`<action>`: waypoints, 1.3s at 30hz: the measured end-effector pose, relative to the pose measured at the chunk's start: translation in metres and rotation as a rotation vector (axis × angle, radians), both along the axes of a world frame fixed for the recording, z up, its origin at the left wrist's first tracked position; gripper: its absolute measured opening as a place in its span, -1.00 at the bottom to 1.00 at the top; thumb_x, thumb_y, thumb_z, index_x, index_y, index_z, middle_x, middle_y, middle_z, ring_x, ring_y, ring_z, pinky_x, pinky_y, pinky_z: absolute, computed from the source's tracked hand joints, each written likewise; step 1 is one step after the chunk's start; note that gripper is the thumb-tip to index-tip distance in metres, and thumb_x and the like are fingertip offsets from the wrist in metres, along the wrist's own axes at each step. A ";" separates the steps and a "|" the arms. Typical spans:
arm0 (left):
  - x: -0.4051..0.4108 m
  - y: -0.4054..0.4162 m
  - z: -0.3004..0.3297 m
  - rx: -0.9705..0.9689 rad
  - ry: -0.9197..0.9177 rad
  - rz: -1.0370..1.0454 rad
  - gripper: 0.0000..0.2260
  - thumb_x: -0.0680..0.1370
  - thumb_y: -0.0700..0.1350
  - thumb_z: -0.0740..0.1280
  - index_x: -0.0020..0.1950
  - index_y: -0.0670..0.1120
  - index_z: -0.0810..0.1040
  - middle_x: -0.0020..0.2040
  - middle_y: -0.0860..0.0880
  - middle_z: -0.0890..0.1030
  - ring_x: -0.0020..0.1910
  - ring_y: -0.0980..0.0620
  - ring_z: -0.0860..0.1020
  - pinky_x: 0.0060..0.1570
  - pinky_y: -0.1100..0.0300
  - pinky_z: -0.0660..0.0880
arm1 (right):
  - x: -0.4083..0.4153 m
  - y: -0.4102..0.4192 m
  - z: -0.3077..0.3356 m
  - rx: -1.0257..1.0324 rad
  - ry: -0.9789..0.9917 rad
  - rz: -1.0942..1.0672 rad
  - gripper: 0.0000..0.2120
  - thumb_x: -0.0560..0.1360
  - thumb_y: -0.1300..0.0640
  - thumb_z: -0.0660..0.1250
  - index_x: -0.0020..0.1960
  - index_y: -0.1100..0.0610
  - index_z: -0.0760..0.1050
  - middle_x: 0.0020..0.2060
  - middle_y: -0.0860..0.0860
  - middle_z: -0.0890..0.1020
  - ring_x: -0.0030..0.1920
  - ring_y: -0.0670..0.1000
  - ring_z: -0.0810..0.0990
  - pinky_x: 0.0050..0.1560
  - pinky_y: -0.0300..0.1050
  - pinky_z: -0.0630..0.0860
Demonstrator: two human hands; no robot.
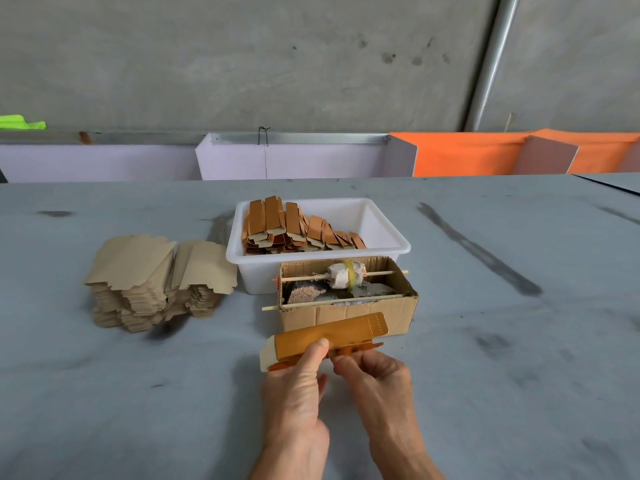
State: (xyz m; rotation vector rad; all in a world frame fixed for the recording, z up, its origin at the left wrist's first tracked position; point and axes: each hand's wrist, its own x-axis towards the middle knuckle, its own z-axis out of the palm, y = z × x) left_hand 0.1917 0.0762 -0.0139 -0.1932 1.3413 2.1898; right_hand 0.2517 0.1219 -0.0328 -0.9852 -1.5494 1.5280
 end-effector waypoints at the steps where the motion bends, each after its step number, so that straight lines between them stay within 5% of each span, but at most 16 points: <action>1: 0.000 0.000 0.000 0.001 0.002 -0.011 -0.85 0.38 -0.32 0.45 -0.27 -0.11 0.55 -0.41 0.03 0.61 -0.25 0.03 0.54 -0.09 0.04 0.46 | 0.000 0.000 0.000 -0.020 0.019 0.002 -0.79 0.40 0.26 0.42 -0.41 0.17 0.58 -0.53 0.01 0.52 -0.49 -0.18 0.37 -0.46 -0.43 0.31; 7: 0.004 -0.002 0.000 -0.029 0.048 -0.034 -0.86 0.38 -0.31 0.46 -0.23 -0.12 0.55 -0.29 -0.05 0.60 -0.22 0.01 0.52 -0.02 0.00 0.45 | 0.007 0.000 0.006 -0.122 0.137 -0.029 -0.80 0.37 0.33 0.42 -0.43 0.22 0.61 -0.56 0.02 0.53 -0.53 -0.22 0.38 -0.48 -0.45 0.32; 10: 0.007 -0.001 -0.003 -0.044 0.067 -0.023 -0.84 0.36 -0.31 0.47 -0.18 -0.11 0.55 -0.26 -0.05 0.61 -0.20 0.00 0.54 0.01 -0.01 0.47 | 0.009 0.000 0.009 -0.171 0.155 -0.003 -0.73 0.39 0.34 0.41 -0.45 0.13 0.64 -0.49 0.03 0.61 -0.46 -0.20 0.47 -0.32 -0.29 0.40; 15: 0.009 -0.001 -0.005 -0.070 0.097 -0.001 -0.84 0.34 -0.32 0.49 -0.25 -0.13 0.56 -0.38 -0.01 0.60 -0.29 0.01 0.52 -0.07 0.02 0.47 | 0.016 0.006 0.008 -0.443 0.280 0.170 -0.68 0.46 0.37 0.26 -0.40 0.17 0.62 -0.35 0.11 0.62 -0.27 -0.02 0.56 -0.17 -0.11 0.41; 18: 0.007 0.000 -0.006 -0.055 0.115 0.025 -0.81 0.35 -0.33 0.49 -0.35 -0.12 0.55 -0.51 0.06 0.57 -0.36 0.02 0.49 -0.15 0.08 0.44 | 0.018 0.007 0.009 -0.564 0.357 0.251 -0.88 0.29 0.32 0.37 -0.39 0.18 0.60 -0.29 0.15 0.60 -0.26 0.01 0.57 -0.18 -0.11 0.43; 24: 0.010 -0.003 -0.009 -0.025 0.132 -0.070 -0.84 0.36 -0.29 0.49 -0.40 -0.13 0.60 -0.46 0.04 0.61 -0.33 0.02 0.51 -0.17 0.10 0.43 | 0.011 0.005 0.007 -0.587 0.326 0.061 -0.80 0.28 0.19 0.46 -0.41 0.18 0.45 -0.47 0.09 0.54 -0.43 -0.05 0.51 -0.31 -0.15 0.34; 29: 0.011 -0.008 -0.013 -0.024 0.126 -0.155 -0.94 0.37 -0.28 0.47 -0.27 -0.18 0.63 -0.40 0.00 0.65 -0.28 0.01 0.57 -0.20 0.13 0.50 | 0.010 0.006 0.006 -0.520 0.296 -0.004 -0.80 0.43 0.26 0.39 -0.34 0.20 0.47 -0.48 0.08 0.52 -0.39 -0.02 0.46 -0.31 -0.16 0.31; 39: 0.005 -0.004 -0.012 -0.068 0.105 -0.100 -0.91 0.38 -0.33 0.46 -0.27 -0.18 0.60 -0.47 0.02 0.59 -0.30 0.01 0.53 -0.24 0.13 0.49 | 0.006 0.001 0.012 -0.544 0.328 -0.074 -0.87 0.30 0.33 0.46 -0.30 0.14 0.56 -0.42 0.02 0.62 -0.28 -0.01 0.54 -0.18 -0.13 0.34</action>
